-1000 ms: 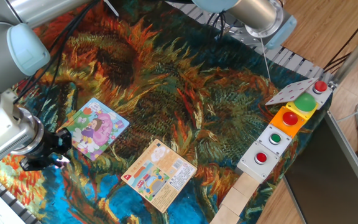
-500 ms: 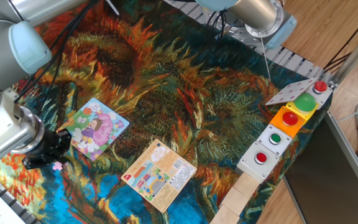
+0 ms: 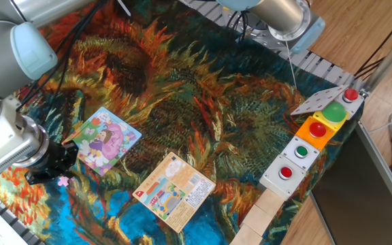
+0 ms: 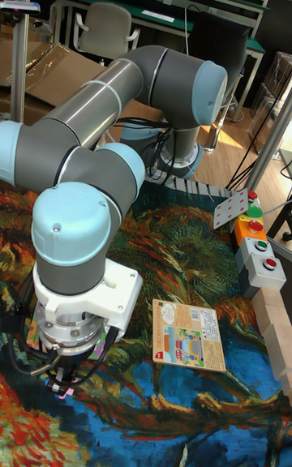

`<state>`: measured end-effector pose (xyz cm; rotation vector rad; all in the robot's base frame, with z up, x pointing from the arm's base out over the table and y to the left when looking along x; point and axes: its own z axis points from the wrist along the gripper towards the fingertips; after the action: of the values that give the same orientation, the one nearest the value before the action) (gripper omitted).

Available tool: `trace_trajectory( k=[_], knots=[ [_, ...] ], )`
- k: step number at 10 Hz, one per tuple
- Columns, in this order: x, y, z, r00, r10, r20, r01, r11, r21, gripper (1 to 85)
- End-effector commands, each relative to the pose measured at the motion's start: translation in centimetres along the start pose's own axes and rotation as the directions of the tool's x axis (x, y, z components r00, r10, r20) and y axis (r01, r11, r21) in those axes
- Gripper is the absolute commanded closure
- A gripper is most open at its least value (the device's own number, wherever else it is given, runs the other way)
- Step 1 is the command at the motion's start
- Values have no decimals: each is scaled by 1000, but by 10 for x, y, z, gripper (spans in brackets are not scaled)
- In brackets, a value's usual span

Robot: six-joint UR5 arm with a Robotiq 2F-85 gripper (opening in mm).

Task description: Assemble one piece of a puzzle

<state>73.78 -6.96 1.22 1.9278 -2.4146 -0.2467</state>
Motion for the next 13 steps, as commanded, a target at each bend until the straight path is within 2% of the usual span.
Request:
trace_trajectory(
  k=[1, 6, 9, 13],
  knots=[
    [-8, -1, -2, 1000, 5, 18, -5, 1000, 0, 647],
    [-30, -2, 0, 999, 16, 39, -16, 1000, -4, 623],
    [-29, -5, 2, 999, 14, 35, -14, 1000, -2, 623],
    [-25, 1, 3, 999, 22, 39, -21, 1000, -19, 623]
  ],
)
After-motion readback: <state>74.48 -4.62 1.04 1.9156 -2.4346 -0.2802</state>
